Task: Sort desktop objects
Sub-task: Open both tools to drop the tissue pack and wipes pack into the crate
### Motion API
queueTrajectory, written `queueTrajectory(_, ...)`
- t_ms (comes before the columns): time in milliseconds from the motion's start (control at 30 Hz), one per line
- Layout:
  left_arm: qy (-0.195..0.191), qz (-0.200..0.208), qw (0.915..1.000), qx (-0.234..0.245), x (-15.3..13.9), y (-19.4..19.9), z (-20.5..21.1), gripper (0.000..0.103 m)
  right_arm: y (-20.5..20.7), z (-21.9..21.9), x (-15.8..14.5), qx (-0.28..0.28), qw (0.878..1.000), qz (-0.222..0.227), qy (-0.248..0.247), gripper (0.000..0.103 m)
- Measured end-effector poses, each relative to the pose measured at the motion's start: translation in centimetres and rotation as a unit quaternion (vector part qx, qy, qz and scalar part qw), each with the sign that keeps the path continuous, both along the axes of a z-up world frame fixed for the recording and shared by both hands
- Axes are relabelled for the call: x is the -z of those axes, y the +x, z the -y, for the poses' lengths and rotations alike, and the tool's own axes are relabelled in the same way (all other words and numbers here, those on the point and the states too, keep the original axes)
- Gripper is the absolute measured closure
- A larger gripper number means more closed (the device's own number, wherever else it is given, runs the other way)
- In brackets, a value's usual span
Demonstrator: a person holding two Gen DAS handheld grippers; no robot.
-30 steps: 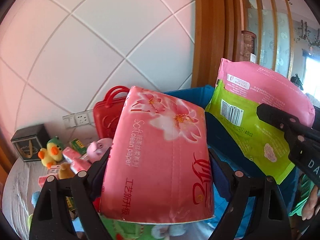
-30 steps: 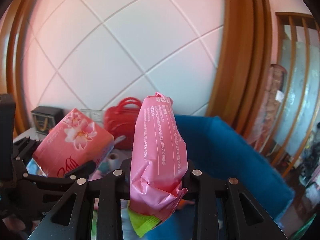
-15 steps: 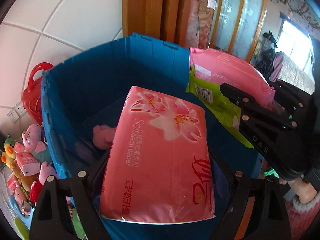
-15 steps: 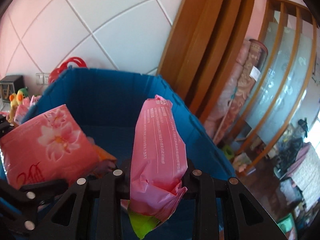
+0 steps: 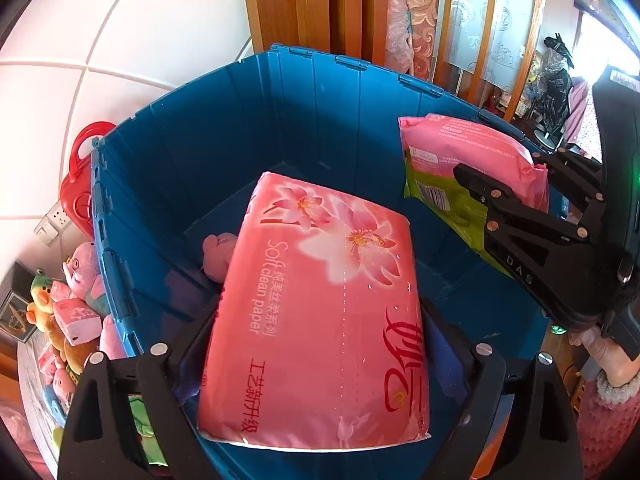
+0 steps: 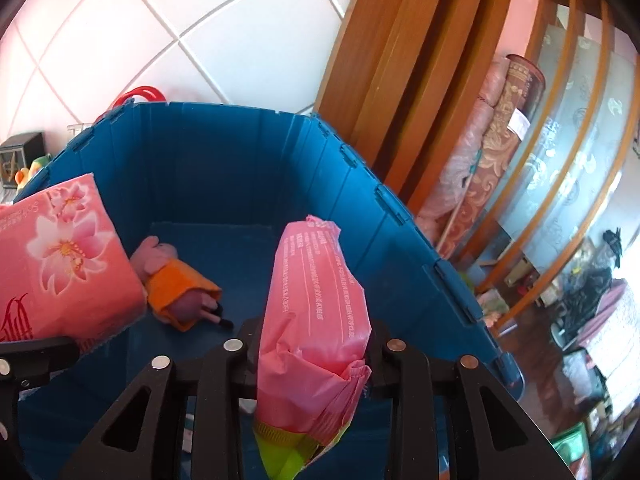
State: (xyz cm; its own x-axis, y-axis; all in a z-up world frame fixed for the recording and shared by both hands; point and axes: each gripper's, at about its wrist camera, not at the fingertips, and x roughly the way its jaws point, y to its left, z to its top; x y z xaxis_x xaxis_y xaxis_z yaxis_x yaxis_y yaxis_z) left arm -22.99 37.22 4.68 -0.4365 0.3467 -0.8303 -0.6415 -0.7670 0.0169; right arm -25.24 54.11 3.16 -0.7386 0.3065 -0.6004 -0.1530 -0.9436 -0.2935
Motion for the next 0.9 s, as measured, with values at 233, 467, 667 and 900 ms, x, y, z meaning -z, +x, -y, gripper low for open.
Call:
queueTrajectory(233, -0.003, -0.001, 0.9999, 0.012, 0.3, 0.1, -0.1, 0.01, 1.5, -0.4, -2.6, 0.022, 0.999, -0.045, 0.016, 0.012)
queueTrajectory(467, 0.014, -0.021, 0.9994, 0.024, -0.3, 1.1, 0.1, 0.006, 3.5, -0.6, -3.5, 0.029, 0.998, -0.056, 0.01, 0.001)
queueTrajectory(667, 0.018, -0.021, 0.9995, 0.017, -0.2, 1.1, 0.4, 0.002, 4.7, -0.7, -4.2, 0.032, 0.997, -0.065, -0.002, 0.001)
queueTrajectory(900, 0.03, -0.038, 0.9984, 0.027, -0.9, 2.7, 1.3, 0.002, 5.6, -0.1, -4.3, 0.03, 0.998, -0.061, -0.007, 0.001)
